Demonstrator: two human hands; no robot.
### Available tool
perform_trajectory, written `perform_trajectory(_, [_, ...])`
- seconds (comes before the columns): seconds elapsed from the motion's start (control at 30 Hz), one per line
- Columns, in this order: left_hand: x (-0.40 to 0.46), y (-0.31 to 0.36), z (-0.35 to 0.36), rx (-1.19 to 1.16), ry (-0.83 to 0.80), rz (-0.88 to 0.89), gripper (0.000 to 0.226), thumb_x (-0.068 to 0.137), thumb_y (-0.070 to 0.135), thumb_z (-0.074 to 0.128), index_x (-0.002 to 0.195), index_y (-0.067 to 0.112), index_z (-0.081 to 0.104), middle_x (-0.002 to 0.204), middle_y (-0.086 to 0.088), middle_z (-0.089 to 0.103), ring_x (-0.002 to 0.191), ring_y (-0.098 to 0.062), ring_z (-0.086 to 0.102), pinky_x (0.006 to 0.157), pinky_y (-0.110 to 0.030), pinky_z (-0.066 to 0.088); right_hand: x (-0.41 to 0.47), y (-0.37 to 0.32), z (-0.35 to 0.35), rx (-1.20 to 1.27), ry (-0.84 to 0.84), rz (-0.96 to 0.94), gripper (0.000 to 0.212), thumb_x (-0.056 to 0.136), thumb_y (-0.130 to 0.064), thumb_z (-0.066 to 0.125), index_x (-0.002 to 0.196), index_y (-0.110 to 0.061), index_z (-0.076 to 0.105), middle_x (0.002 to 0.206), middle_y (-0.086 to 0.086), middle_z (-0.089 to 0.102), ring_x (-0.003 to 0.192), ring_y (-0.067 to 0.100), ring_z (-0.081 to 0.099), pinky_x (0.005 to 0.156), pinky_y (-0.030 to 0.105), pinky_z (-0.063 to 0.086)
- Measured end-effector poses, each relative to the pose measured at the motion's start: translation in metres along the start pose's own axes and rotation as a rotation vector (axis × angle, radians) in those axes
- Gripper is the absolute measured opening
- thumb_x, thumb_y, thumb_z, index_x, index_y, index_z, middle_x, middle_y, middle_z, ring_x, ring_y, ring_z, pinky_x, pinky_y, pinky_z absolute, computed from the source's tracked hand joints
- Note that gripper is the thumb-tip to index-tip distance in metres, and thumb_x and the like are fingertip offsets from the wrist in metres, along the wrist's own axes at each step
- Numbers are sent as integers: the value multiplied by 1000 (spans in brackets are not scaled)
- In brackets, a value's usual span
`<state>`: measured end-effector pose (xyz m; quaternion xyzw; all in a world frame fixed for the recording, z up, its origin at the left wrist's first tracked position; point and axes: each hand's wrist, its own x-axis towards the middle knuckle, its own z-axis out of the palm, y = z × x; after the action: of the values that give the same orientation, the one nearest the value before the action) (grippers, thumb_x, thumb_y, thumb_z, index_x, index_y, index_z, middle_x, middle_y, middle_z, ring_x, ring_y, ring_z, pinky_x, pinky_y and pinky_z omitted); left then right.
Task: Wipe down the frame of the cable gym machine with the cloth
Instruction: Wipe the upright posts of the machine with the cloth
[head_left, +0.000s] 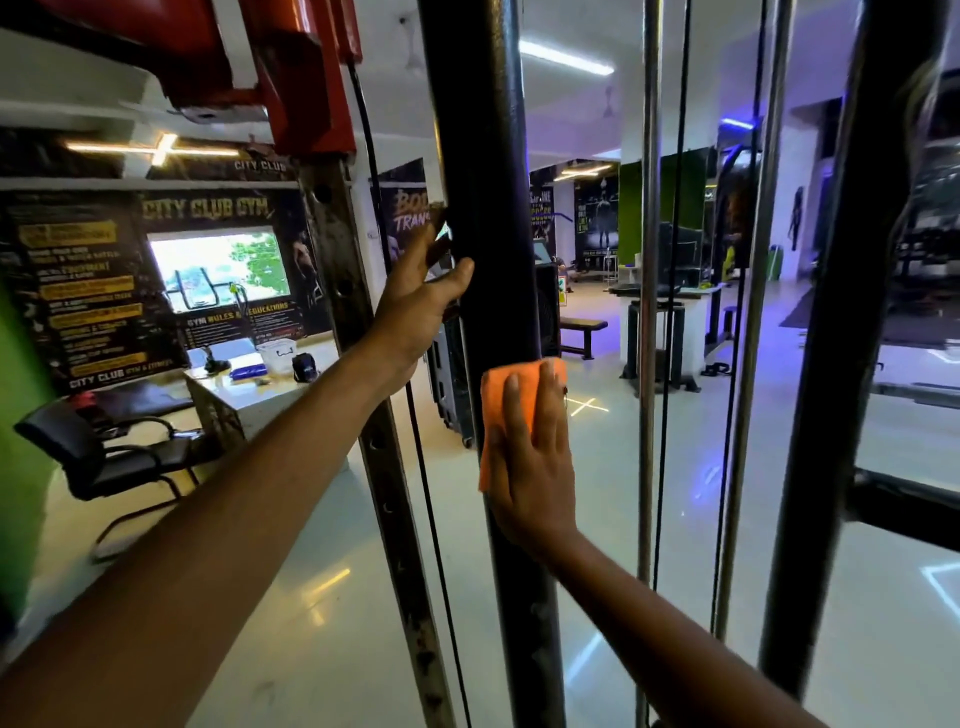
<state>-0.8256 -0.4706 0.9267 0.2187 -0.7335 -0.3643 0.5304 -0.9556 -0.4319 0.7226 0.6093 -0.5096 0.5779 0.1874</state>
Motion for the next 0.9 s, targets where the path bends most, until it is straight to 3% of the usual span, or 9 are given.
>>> perform_trajectory(0.1, [-1, -2, -4, -23, -22, -34, 53, 108, 22, 59, 154, 46, 50, 147, 11, 64, 139, -19, 60, 118, -57, 48, 0, -1, 2, -31, 5, -12, 74, 112, -29, 56, 172, -24, 13, 182, 14, -5, 168, 41, -2, 123, 70, 35])
perform_trajectory(0.23, [3, 6, -7, -71, -14, -102, 47, 116, 21, 41, 155, 44, 49, 148, 10, 60, 136, -20, 60, 109, -54, 55, 77, -29, -10, -11, 74, -9, 69, 114, -38, 48, 174, -23, 18, 182, 12, -7, 168, 39, -1, 125, 68, 33])
perform_trajectory(0.37, [-2, 5, -6, -21, -28, -61, 45, 109, 27, 57, 144, 56, 54, 148, 13, 62, 141, -17, 57, 117, -58, 48, 75, -27, -4, -49, 102, -18, 69, 114, -35, 53, 173, -20, 21, 182, 13, -7, 168, 39, -4, 126, 68, 31])
perform_trajectory(0.57, [-11, -14, -2, 0, -45, -103, 64, 99, 33, 64, 160, 43, 45, 145, 9, 65, 139, -18, 58, 119, -57, 46, -32, 11, 10, -92, -11, -12, 78, 112, -31, 59, 173, -29, 10, 181, 19, -3, 168, 44, -2, 125, 69, 32])
perform_trajectory(0.8, [-12, -15, -1, 20, -47, -96, 53, 111, 27, 56, 160, 42, 43, 143, 10, 63, 136, -17, 59, 115, -55, 51, 72, -29, -7, -6, 115, 12, 67, 116, -34, 49, 173, -16, 20, 182, 18, -3, 169, 38, -2, 129, 66, 26])
perform_trajectory(0.9, [-17, -22, 3, 22, -17, -81, 53, 107, 31, 60, 157, 42, 49, 145, 9, 64, 138, -17, 59, 117, -54, 49, 44, -19, 2, -37, 109, 26, 71, 114, -28, 56, 173, -14, 20, 181, 18, -3, 169, 39, -2, 128, 66, 27])
